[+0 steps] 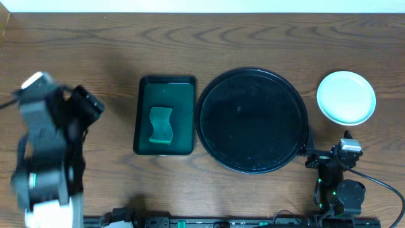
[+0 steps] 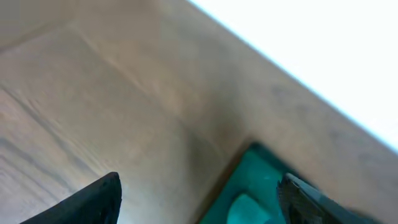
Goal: Clean dirty plates on tray and stack at the side
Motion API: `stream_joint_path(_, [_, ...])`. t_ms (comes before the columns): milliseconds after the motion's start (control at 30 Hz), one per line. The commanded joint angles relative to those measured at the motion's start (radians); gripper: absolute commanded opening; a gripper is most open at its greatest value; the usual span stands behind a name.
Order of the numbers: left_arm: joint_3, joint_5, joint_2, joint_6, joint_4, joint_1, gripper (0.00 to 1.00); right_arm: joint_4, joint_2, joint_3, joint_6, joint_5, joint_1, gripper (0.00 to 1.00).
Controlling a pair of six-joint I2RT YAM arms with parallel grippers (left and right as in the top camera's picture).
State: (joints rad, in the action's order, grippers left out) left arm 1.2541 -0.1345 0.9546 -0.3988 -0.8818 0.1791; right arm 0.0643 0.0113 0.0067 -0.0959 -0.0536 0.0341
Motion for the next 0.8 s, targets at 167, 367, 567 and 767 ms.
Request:
stream_joint_path(167, [0.013,-0.009,-0.380,-0.002,0.000,-0.002,0.80,0.003,-0.006,-0.002,-0.012,-0.009,-0.003,0.99])
stream_joint_path(367, [0.012,-0.009,-0.469,-0.002,-0.002,-0.002,0.81,0.003,-0.006,-0.002,-0.012,-0.009,-0.003,0.99])
stream_joint_path(567, [0.010,-0.009,-0.558,-0.002,-0.015,-0.002,0.80,0.003,-0.006,-0.002,-0.012,-0.009,-0.003,0.99])
stream_joint_path(767, [0.010,-0.009,-0.669,-0.002,-0.087,-0.032,0.80,0.003,-0.006,-0.002,-0.012,-0.009,-0.003,0.99])
